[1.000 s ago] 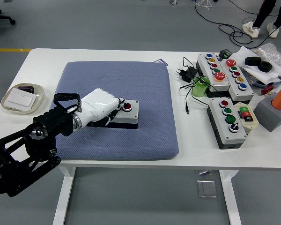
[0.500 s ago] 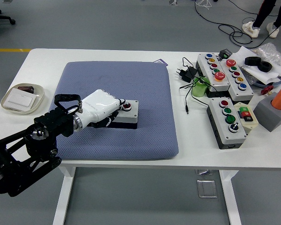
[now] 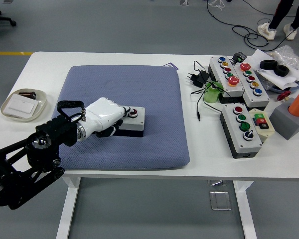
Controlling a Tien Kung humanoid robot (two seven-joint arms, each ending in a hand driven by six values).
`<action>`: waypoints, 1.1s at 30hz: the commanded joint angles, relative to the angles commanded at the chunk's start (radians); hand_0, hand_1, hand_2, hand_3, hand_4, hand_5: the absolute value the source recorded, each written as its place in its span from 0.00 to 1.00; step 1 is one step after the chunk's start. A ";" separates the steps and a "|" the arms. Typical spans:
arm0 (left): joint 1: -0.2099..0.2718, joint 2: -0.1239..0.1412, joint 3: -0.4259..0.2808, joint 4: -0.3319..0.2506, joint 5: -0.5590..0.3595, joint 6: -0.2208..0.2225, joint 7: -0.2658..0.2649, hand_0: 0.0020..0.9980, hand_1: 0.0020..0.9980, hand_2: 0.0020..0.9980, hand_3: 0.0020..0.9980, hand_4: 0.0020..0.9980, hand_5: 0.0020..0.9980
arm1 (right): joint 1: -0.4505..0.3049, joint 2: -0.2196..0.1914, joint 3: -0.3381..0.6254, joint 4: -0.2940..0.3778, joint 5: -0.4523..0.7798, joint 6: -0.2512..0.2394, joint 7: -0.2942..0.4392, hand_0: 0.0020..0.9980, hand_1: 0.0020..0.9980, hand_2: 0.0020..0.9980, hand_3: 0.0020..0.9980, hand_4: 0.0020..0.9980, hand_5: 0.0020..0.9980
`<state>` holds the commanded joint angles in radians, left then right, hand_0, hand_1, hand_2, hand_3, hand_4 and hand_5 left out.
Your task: Pick up the button,place it on the desk,press the button,press the button
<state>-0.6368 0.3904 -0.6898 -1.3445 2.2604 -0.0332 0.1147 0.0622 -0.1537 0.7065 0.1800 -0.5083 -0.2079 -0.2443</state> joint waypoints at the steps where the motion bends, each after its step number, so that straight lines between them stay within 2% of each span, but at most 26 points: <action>1: 0.002 0.001 -0.006 -0.006 0.002 0.008 0.000 0.12 0.01 0.07 0.80 0.25 0.00 | 0.000 0.000 0.000 0.000 0.000 0.000 0.000 0.63 0.48 0.54 0.58 0.28 0.02; 3: 0.004 0.002 -0.015 -0.015 0.004 0.016 0.000 0.12 0.01 0.07 0.80 0.25 0.00 | -0.001 0.000 0.000 0.000 0.000 0.000 0.000 0.63 0.48 0.54 0.58 0.28 0.02; 5: 0.014 0.008 -0.070 -0.066 0.008 0.056 0.004 0.12 0.01 0.07 0.80 0.25 0.00 | -0.003 0.000 0.001 0.000 -0.001 0.000 0.000 0.63 0.48 0.54 0.58 0.28 0.02; 8: 0.022 0.009 -0.123 -0.101 -0.001 0.088 0.010 0.12 0.01 0.07 0.82 0.26 0.00 | -0.005 0.000 0.000 0.000 0.000 0.000 0.000 0.63 0.48 0.54 0.58 0.28 0.02; 12: 0.045 0.003 -0.182 -0.112 -0.073 0.183 0.031 0.12 0.01 0.07 0.82 0.26 0.00 | -0.008 0.000 0.001 0.000 -0.001 0.001 0.000 0.63 0.48 0.54 0.58 0.28 0.02; 13: 0.053 -0.001 -0.198 -0.108 -0.112 0.212 0.033 0.27 0.36 0.39 0.92 0.82 0.72 | -0.008 0.000 0.000 0.000 0.000 0.001 0.000 0.63 0.48 0.54 0.58 0.28 0.02; 15: 0.075 -0.014 -0.232 -0.094 -0.200 0.279 0.023 0.27 0.36 0.39 0.92 0.82 0.72 | -0.010 0.000 0.001 0.000 -0.003 0.002 0.000 0.63 0.48 0.54 0.58 0.28 0.02; 17: 0.098 -0.024 -0.249 -0.080 -0.277 0.307 -0.016 0.27 0.36 0.39 0.92 0.82 0.72 | -0.010 0.002 0.006 0.000 -0.009 0.002 -0.001 0.63 0.48 0.54 0.58 0.28 0.02; 18: 0.109 -0.028 -0.253 -0.075 -0.322 0.306 -0.046 0.27 0.36 0.39 0.92 0.82 0.72 | -0.010 0.003 0.008 0.000 -0.011 0.002 -0.001 0.63 0.48 0.54 0.58 0.28 0.02; 19: 0.129 -0.030 -0.256 -0.080 -0.368 0.290 -0.085 0.54 0.68 0.81 0.94 0.81 0.90 | -0.009 0.004 0.006 0.000 -0.003 0.001 0.001 0.63 0.48 0.54 0.58 0.28 0.02; 22: 0.160 -0.030 -0.277 -0.089 -0.485 0.280 -0.177 0.54 0.68 0.81 0.94 0.81 0.90 | -0.008 0.005 0.006 0.000 -0.002 0.000 0.001 0.63 0.48 0.54 0.58 0.28 0.02; 24: 0.184 -0.024 -0.324 -0.072 -0.576 0.260 -0.218 0.54 0.68 0.81 0.94 0.81 0.90 | -0.008 0.006 0.010 0.000 -0.006 0.000 0.000 0.63 0.48 0.54 0.58 0.28 0.02; 25: 0.196 -0.020 -0.340 -0.064 -0.615 0.251 -0.227 0.69 0.78 0.87 0.92 0.79 1.00 | -0.009 0.006 0.009 0.000 -0.004 0.000 0.001 0.63 0.48 0.54 0.58 0.28 0.02; 30: 0.253 -0.002 -0.409 -0.042 -0.829 0.223 -0.257 0.69 0.78 0.87 0.92 0.79 1.00 | -0.008 0.008 0.007 0.000 0.005 0.000 0.003 0.63 0.48 0.54 0.58 0.28 0.02; 31: 0.260 0.000 -0.423 -0.025 -0.868 0.227 -0.260 0.69 0.77 0.85 0.86 0.76 1.00 | -0.007 0.007 0.009 0.000 0.003 0.000 0.002 0.63 0.48 0.54 0.58 0.28 0.02; 33: 0.276 0.007 -0.450 0.010 -0.959 0.239 -0.266 0.69 0.77 0.85 0.86 0.76 1.00 | -0.004 0.006 0.012 0.000 -0.004 0.001 0.001 0.63 0.48 0.54 0.58 0.28 0.02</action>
<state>-0.3611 0.3977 -1.1396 -1.3343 1.3010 0.2056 -0.1517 0.0582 -0.1475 0.7188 0.1800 -0.5120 -0.2065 -0.2428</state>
